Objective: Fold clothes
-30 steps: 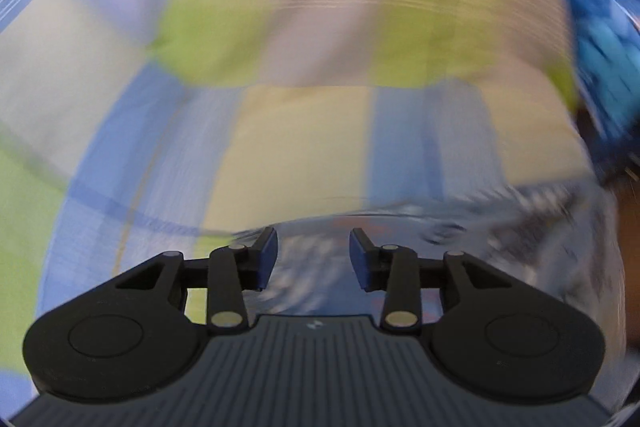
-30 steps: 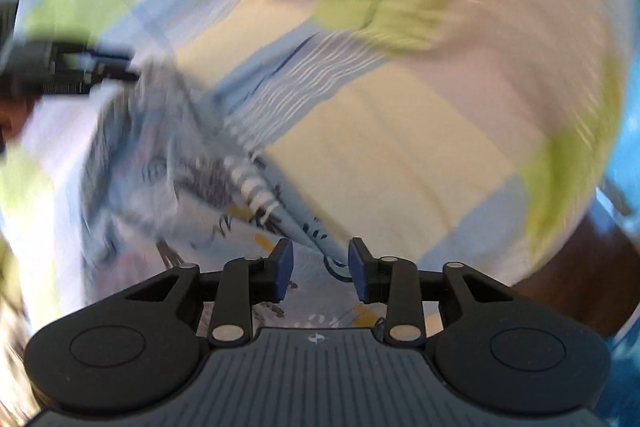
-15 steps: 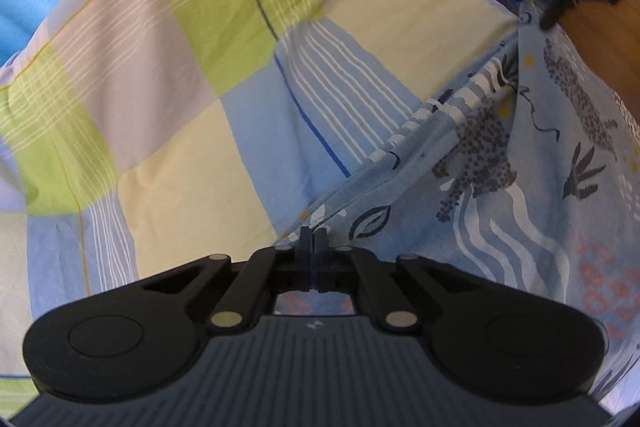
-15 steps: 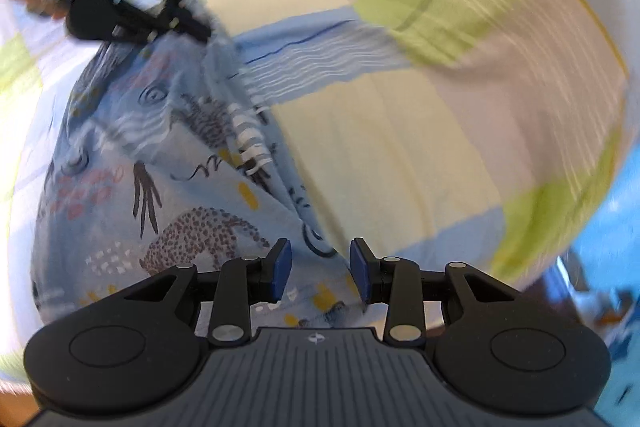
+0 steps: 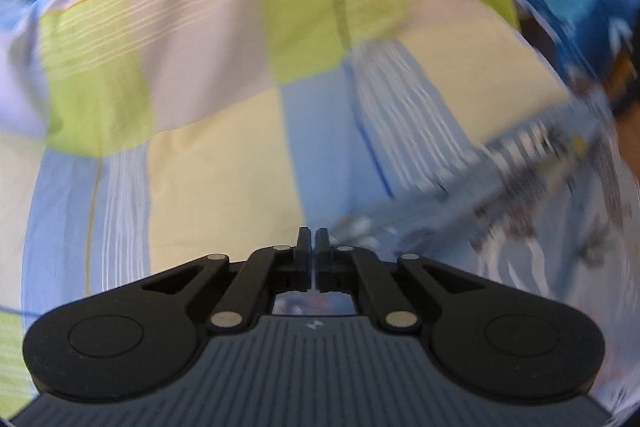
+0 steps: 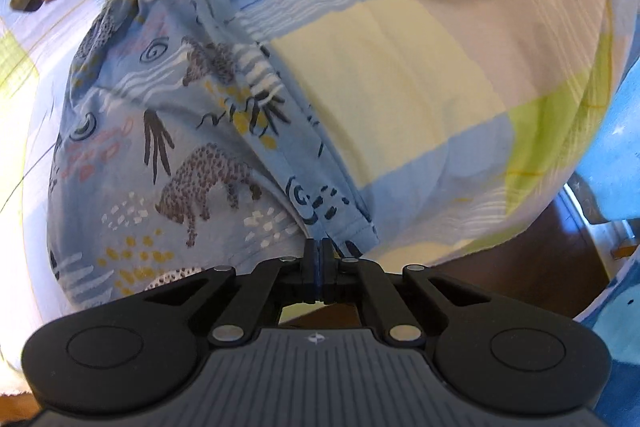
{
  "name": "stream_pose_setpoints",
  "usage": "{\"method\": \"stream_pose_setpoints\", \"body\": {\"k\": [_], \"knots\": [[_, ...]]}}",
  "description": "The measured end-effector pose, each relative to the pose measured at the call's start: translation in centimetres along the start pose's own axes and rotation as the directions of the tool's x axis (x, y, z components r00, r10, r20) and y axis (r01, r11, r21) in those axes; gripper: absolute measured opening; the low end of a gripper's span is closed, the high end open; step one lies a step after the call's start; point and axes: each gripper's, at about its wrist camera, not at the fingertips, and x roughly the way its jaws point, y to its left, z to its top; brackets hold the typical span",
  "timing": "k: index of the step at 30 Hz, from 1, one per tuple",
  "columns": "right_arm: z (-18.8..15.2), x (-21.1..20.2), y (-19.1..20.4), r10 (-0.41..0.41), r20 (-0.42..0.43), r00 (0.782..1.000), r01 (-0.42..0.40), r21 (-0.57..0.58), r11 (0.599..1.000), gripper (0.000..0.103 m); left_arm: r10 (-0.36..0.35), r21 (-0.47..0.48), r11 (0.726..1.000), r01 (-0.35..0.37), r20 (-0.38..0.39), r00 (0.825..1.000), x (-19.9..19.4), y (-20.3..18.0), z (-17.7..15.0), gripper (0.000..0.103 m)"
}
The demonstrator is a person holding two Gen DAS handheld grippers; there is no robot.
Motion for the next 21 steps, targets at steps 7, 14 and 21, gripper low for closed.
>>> {"method": "stream_pose_setpoints", "body": {"k": [7,14,21], "knots": [[1.7,0.7,-0.8,0.023,0.046,0.999,-0.021,-0.035,0.999,0.032,0.065,0.206,0.977,-0.063,-0.003,0.998,0.4,-2.5,-1.6,0.018],[1.8,1.6,-1.7,-0.012,0.05,0.999,0.013,-0.015,1.0,0.0,0.128,0.101,0.987,-0.124,-0.036,0.991,2.7,-0.8,-0.8,0.011],[1.5,2.2,-2.0,-0.05,-0.022,0.999,0.05,0.027,0.998,0.008,0.166,-0.113,0.979,-0.172,-0.063,0.984,2.3,1.5,-1.1,0.011]]}}
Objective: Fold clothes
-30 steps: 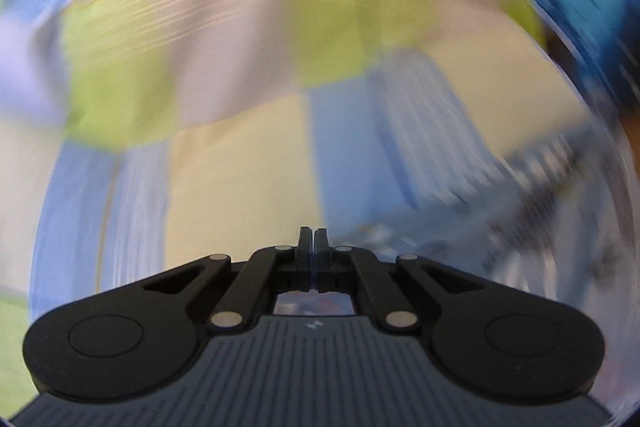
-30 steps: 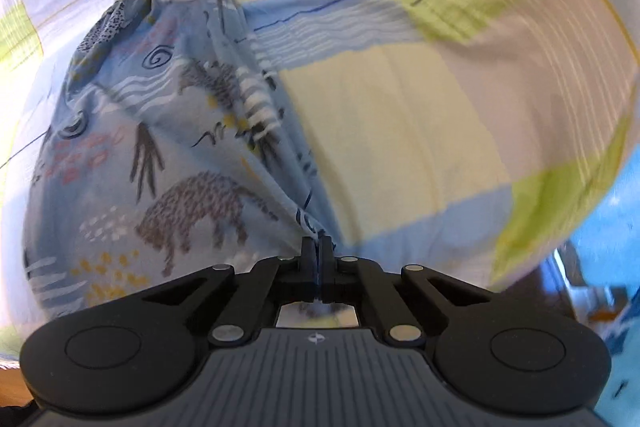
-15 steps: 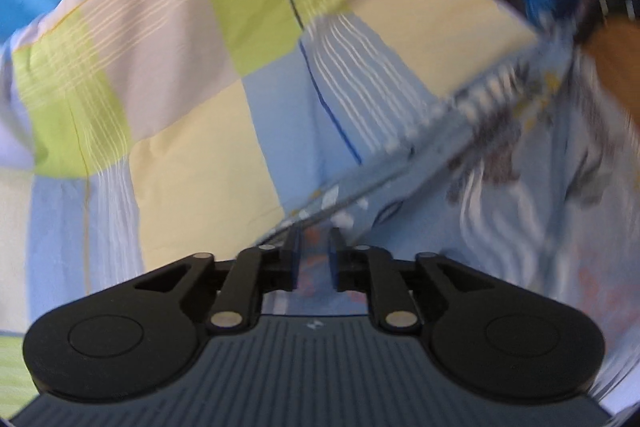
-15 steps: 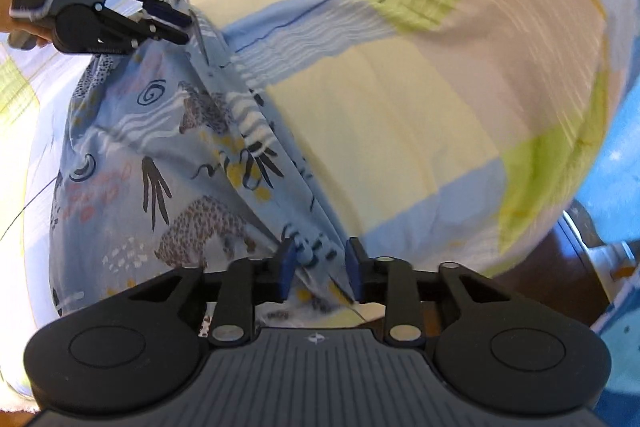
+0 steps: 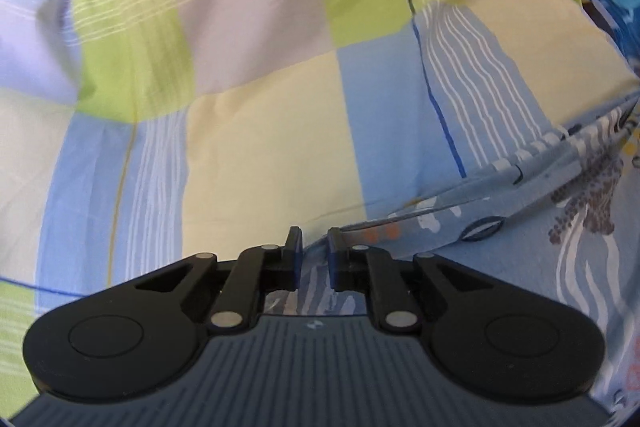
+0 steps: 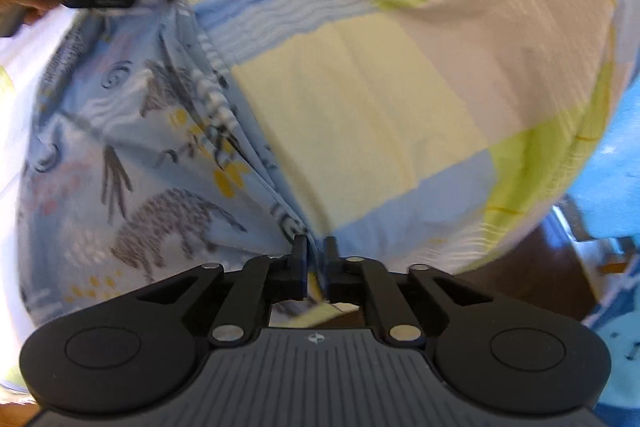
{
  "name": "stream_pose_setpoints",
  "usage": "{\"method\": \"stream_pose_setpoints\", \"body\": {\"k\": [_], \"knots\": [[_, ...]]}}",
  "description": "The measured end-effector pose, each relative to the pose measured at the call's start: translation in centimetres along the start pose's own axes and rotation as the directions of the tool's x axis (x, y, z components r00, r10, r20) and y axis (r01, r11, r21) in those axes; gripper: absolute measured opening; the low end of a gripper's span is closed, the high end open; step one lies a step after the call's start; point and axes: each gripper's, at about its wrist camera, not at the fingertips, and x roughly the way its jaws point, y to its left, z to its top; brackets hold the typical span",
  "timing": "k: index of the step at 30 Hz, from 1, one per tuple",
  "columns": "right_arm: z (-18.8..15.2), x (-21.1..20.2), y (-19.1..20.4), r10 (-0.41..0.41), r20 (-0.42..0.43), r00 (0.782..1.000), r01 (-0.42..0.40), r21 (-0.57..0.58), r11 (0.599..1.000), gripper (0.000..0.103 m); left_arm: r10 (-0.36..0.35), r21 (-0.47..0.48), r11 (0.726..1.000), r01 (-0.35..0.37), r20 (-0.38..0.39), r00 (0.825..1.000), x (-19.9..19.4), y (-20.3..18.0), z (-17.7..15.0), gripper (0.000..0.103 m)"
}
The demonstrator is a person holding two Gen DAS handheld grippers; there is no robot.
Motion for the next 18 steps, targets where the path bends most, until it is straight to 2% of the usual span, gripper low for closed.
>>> {"method": "stream_pose_setpoints", "body": {"k": [1,3,7,14,16,18], "knots": [[0.0,-0.2,0.1,-0.008,-0.001,1.0,0.008,0.007,1.0,0.008,0.005,-0.005,1.0,-0.005,0.003,1.0,-0.6,-0.1,-0.2,0.011],[0.1,-0.9,0.9,0.008,0.029,1.0,-0.008,-0.005,1.0,0.016,0.014,-0.023,1.0,-0.014,0.006,1.0,-1.6,-0.3,-0.7,0.011],[0.6,-1.8,2.6,0.048,0.091,0.995,-0.043,-0.056,0.998,0.021,0.017,-0.078,0.997,-0.016,0.008,1.0,-3.1,-1.7,-1.7,0.012],[2.9,-0.8,5.0,0.075,0.176,0.982,-0.047,-0.155,0.987,0.021,0.003,-0.216,0.976,0.009,0.056,0.998,-7.8,-5.9,-5.4,0.012],[3.8,0.1,5.7,0.08,0.17,0.982,-0.052,-0.162,0.985,0.021,-0.01,-0.263,0.965,0.027,0.064,0.998,-8.8,-7.3,-6.8,0.015],[4.2,1.2,6.5,0.066,0.126,0.99,-0.043,-0.181,0.983,0.021,-0.02,-0.296,0.954,0.037,0.062,0.998,-9.9,-8.8,-8.2,0.016]]}}
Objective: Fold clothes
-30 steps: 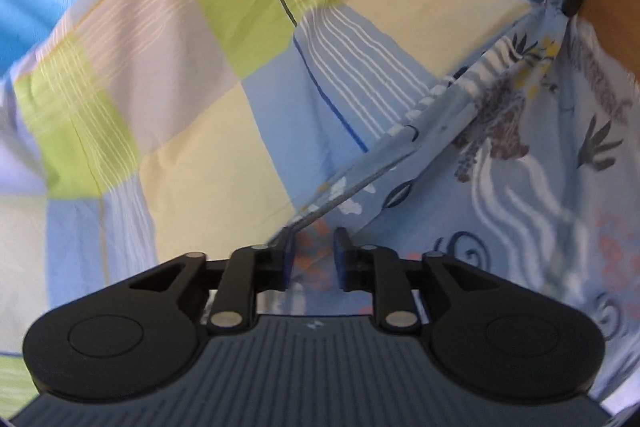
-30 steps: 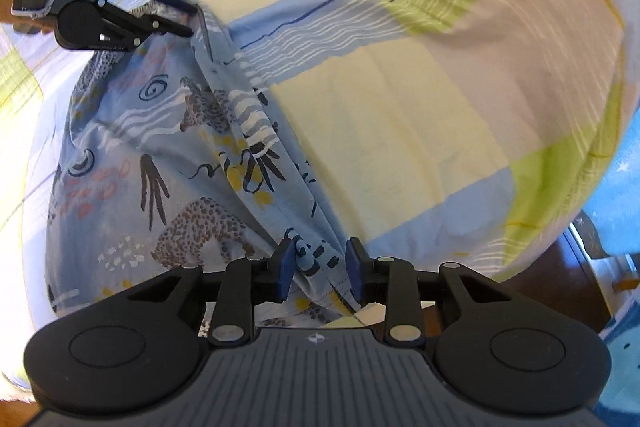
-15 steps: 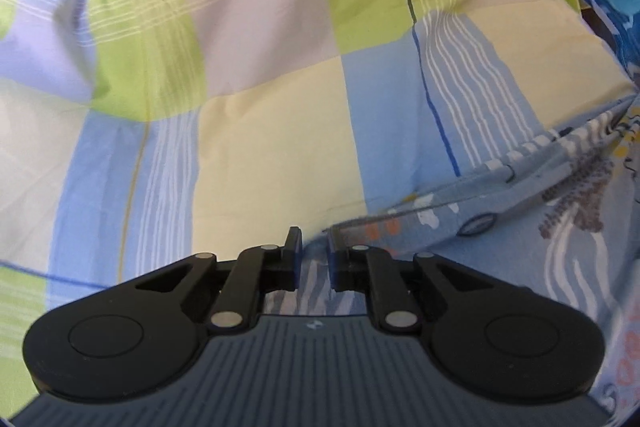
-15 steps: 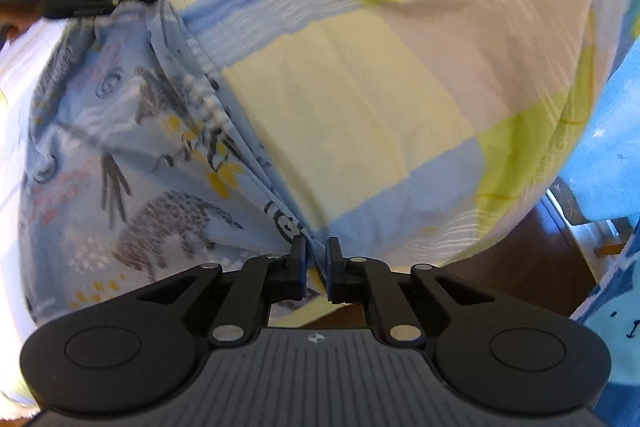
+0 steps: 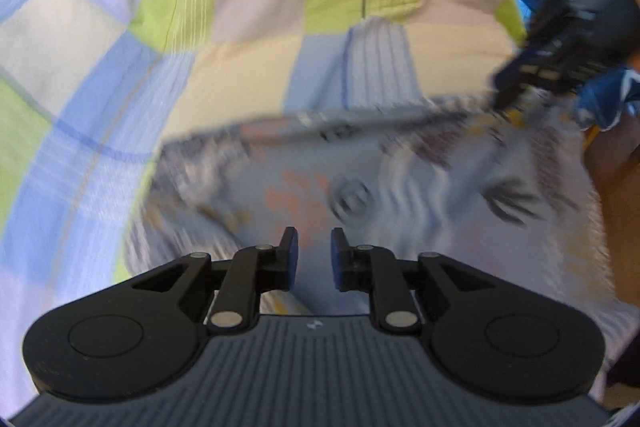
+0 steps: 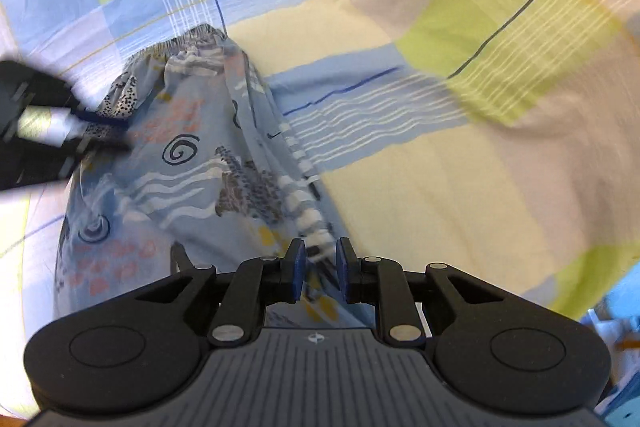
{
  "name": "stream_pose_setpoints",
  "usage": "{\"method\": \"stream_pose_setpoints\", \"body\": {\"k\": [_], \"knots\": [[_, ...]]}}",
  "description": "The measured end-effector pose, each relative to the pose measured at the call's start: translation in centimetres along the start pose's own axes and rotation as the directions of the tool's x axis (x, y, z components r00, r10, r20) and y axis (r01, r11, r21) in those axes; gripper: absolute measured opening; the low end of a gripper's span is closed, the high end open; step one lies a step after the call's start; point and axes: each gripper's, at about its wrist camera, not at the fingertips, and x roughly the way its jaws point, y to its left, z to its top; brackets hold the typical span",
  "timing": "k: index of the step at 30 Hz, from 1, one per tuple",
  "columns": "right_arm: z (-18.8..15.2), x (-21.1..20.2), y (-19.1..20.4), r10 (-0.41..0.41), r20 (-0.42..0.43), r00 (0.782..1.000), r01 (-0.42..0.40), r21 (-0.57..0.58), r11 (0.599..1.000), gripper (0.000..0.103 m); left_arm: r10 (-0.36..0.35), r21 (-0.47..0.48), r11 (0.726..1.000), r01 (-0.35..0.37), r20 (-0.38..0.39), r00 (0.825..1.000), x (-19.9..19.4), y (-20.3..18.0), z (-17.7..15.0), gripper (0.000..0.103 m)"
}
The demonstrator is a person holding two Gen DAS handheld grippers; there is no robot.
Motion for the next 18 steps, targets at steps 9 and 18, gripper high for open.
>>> {"method": "stream_pose_setpoints", "body": {"k": [9,18], "knots": [[1.2,0.5,-0.5,-0.209,0.054,0.977,0.21,-0.016,0.978,0.0,-0.011,-0.126,0.992,0.019,0.059,0.998,-5.2,-3.2,-6.6,0.016],[-1.5,-2.5,0.9,-0.028,0.172,0.985,0.034,-0.034,0.999,0.02,-0.05,-0.221,0.971,0.095,0.204,0.978,-5.9,-7.5,-10.4,0.019]]}}
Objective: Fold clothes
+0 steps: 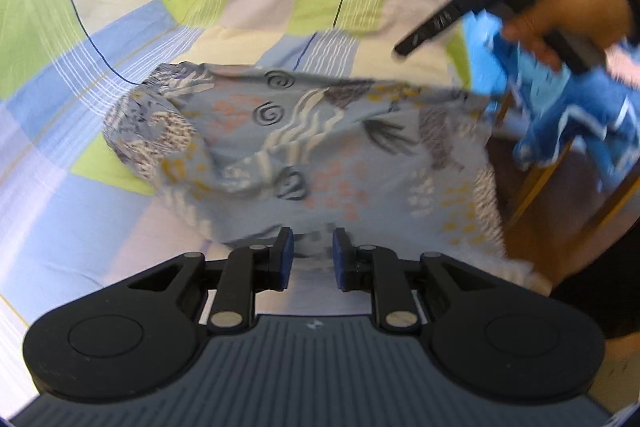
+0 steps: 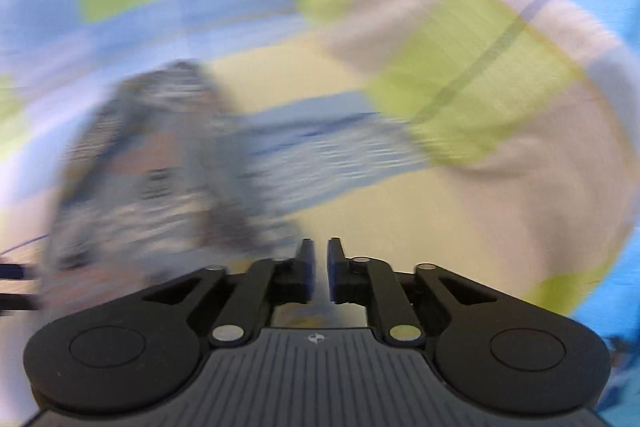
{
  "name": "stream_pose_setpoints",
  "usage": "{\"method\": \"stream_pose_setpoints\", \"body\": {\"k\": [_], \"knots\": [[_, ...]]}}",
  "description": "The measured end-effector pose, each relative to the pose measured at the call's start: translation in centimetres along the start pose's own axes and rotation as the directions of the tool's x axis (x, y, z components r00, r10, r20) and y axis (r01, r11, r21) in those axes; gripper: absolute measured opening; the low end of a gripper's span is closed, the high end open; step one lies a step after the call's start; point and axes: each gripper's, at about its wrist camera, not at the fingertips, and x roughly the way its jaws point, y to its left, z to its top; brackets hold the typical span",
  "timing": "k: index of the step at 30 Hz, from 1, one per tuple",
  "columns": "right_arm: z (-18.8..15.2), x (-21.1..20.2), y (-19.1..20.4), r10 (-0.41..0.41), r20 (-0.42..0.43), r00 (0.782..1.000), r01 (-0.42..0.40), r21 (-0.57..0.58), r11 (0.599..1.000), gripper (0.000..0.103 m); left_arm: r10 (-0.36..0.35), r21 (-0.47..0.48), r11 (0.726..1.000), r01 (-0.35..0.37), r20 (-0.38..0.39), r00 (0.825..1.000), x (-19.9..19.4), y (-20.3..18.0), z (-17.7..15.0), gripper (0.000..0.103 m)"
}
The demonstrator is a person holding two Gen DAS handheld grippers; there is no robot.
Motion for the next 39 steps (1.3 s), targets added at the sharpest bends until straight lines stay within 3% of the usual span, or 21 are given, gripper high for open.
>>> {"method": "stream_pose_setpoints", "body": {"k": [3,5,7,10,15,17,19,22,25,29,33,34,35,39], "knots": [[-2.6,1.5,1.1,0.064,0.009,0.998,-0.063,-0.101,0.993,0.02,0.016,0.009,1.0,-0.016,0.04,0.999,0.9,-1.5,-1.5,0.02],[-4.4,2.4,0.6,0.057,0.051,0.997,-0.049,-0.147,0.988,0.019,0.05,0.013,0.999,-0.051,0.078,0.996,1.5,-2.1,-2.5,0.021],[-5.8,2.4,-0.6,0.028,0.138,0.99,-0.007,-0.149,0.989,0.015,0.081,-0.02,0.997,-0.079,0.133,0.988,1.6,-2.2,-3.3,0.028],[-6.5,2.2,-1.1,0.027,0.213,0.977,0.015,-0.194,0.981,0.015,0.144,-0.062,0.989,-0.134,0.224,0.964,1.4,-2.0,-4.3,0.031],[-6.7,-0.3,0.3,0.116,0.299,0.947,-0.023,-0.297,0.955,0.02,0.258,-0.098,0.966,-0.239,0.325,0.91,0.6,-1.7,-5.2,0.03],[-7.3,-2.4,2.1,0.182,0.29,0.94,-0.069,-0.359,0.931,0.022,0.306,-0.105,0.952,-0.287,0.317,0.898,0.2,-2.2,-5.2,0.03],[-8.9,-4.4,4.5,0.227,0.256,0.94,-0.106,-0.414,0.904,0.024,0.344,-0.154,0.937,-0.312,0.275,0.898,-0.4,-2.5,-5.1,0.03],[-11.8,-7.0,8.0,0.275,0.208,0.939,-0.142,-0.494,0.858,0.026,0.349,-0.245,0.921,-0.304,0.171,0.921,-2.0,-3.1,-4.2,0.03],[-15.1,-8.4,11.8,0.288,0.162,0.944,-0.14,-0.593,0.793,0.042,0.385,-0.205,0.913,-0.352,0.15,0.911,-4.6,-4.6,-3.4,0.034],[-17.7,-7.3,14.9,0.276,0.117,0.954,-0.144,-0.628,0.765,0.042,0.411,-0.262,0.891,-0.37,0.122,0.903,-7.6,-5.2,-2.7,0.041],[-18.2,-5.4,15.9,0.256,0.089,0.963,-0.149,-0.616,0.774,0.034,0.427,-0.308,0.875,-0.374,0.124,0.896,-8.8,-5.4,-3.0,0.046],[-18.0,-5.0,15.5,0.249,0.081,0.965,-0.155,-0.588,0.794,0.013,0.427,-0.32,0.871,-0.372,0.121,0.896,-8.9,-5.4,-3.2,0.046],[-17.6,-4.9,14.9,0.244,0.081,0.966,-0.161,-0.551,0.819,0.0,0.424,-0.331,0.869,-0.369,0.113,0.898,-8.7,-5.4,-3.4,0.046],[-15.2,-8.3,12.8,0.24,0.207,0.948,-0.134,-0.425,0.895,0.0,0.392,-0.311,0.883,-0.352,0.074,0.917,-7.2,-5.9,-4.4,0.046]]}}
